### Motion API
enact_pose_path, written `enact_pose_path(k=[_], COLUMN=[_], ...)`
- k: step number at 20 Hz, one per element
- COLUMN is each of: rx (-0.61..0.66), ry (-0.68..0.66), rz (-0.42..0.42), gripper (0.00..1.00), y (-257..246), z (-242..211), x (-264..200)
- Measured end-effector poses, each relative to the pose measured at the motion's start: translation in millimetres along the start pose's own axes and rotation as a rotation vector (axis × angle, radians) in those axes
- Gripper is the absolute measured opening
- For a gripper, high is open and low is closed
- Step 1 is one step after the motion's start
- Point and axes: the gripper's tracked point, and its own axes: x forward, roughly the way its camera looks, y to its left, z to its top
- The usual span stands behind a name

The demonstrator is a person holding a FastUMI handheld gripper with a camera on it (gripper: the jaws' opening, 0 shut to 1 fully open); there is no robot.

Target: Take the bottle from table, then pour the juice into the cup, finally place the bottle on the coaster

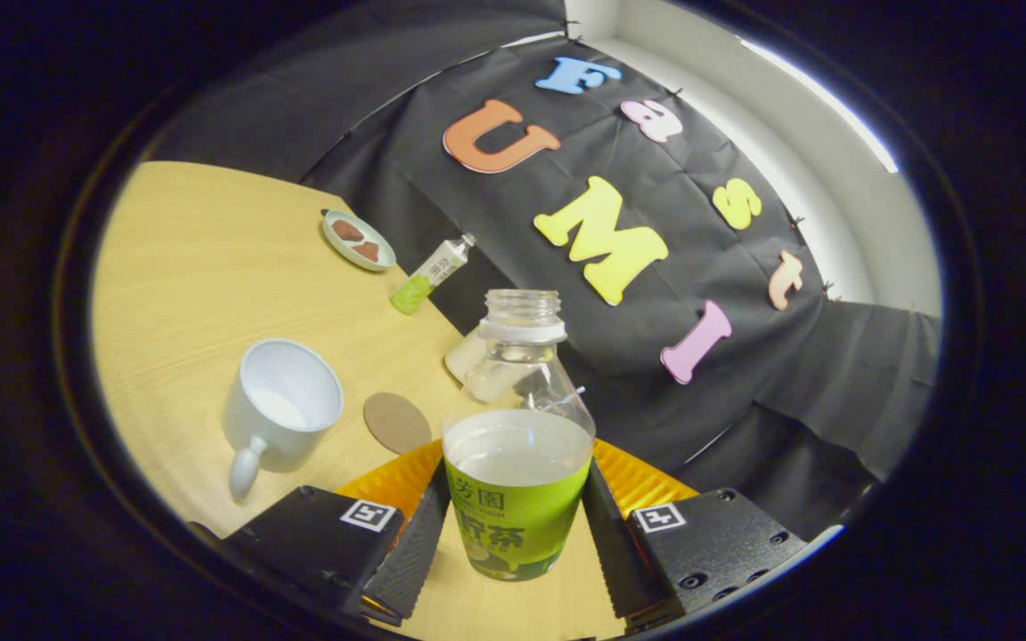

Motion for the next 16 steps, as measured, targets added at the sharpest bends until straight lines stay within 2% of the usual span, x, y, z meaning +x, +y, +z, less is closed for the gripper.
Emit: enact_pose_path(k=[4,16], rx=[-0.159,-0.463], ry=[-0.014,0.051], rz=[-0.028,-0.077], gripper=[0.82,0.82], y=[-1.6,-9.0], z=[7.4,-5.3], x=[-0.9,0.3])
